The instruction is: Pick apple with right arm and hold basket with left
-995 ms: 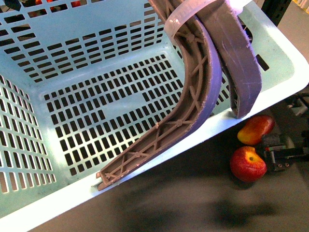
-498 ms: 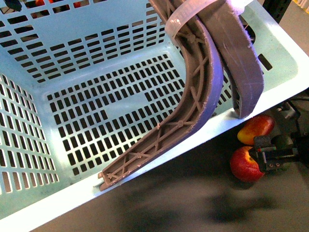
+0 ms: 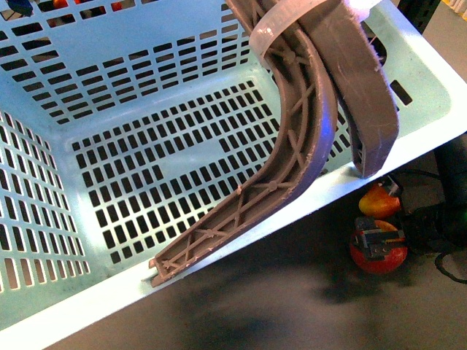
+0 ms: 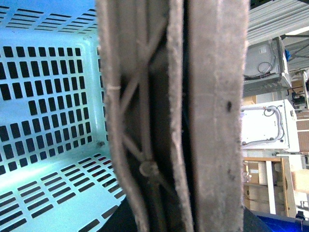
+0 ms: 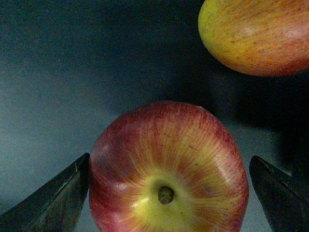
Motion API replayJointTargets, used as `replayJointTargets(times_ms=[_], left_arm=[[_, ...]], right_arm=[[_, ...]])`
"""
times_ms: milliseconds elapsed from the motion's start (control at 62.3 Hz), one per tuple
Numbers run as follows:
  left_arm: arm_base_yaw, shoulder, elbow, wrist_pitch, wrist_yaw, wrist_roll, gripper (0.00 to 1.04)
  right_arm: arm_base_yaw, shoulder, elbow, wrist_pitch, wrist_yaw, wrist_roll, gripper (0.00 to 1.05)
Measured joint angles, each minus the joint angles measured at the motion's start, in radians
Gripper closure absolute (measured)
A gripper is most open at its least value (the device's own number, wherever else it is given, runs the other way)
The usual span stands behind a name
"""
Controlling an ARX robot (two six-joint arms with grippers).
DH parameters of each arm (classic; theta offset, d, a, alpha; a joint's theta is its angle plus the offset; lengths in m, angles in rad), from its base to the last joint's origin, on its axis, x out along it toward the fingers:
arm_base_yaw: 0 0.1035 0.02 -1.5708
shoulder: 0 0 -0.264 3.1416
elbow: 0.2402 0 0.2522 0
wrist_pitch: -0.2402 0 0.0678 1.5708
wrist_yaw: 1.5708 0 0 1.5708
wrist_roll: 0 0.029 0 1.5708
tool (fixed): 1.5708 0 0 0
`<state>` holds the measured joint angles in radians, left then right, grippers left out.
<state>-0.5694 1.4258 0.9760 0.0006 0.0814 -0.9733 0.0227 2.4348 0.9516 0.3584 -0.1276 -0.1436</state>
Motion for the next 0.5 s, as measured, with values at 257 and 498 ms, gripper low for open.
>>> replayJointTargets(times_ms=[257,498], left_arm=[[0.000,0.000,0.000,0.000,0.000,0.000,0.90],[0.000,0.000,0.000,0.000,0.001,0.000,0.90]], right_arm=[[-0.039,-0.079,-0.075,0.032,-0.031,-0.002,0.30],[-0.117,-0.379,-0.223,0.051,-0.085,0.026,0.31]])
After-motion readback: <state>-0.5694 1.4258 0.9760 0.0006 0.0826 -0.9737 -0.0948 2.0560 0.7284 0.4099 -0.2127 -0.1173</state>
